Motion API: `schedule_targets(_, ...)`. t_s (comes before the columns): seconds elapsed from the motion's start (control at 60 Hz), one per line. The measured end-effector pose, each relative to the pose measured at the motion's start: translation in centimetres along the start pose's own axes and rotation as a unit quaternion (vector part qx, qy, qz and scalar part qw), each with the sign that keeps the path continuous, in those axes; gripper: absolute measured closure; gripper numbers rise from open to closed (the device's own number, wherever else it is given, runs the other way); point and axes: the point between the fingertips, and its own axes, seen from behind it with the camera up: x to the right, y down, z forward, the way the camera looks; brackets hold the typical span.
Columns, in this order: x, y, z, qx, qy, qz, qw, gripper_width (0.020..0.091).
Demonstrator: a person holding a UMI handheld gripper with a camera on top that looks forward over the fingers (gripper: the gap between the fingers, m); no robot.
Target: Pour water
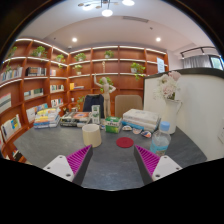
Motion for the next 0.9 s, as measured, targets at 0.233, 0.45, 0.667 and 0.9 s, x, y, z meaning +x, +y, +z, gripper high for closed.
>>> schedule_targets(0.233,9.5,4.0,0.0,0.028,0.085,-0.016,0.996,0.0245)
schedule_targets(0.45,15.3,3.7,3.5,0.051,0.111,-0.027,0.992,0.0246)
schedule_targets(0.667,17.3,3.0,8.4,0.049,0.097,-0.02,0.994,0.028)
schedule_targets(0.9,17.0,2.0,10.4,0.065,0.086,-0.03,0.994,0.0647)
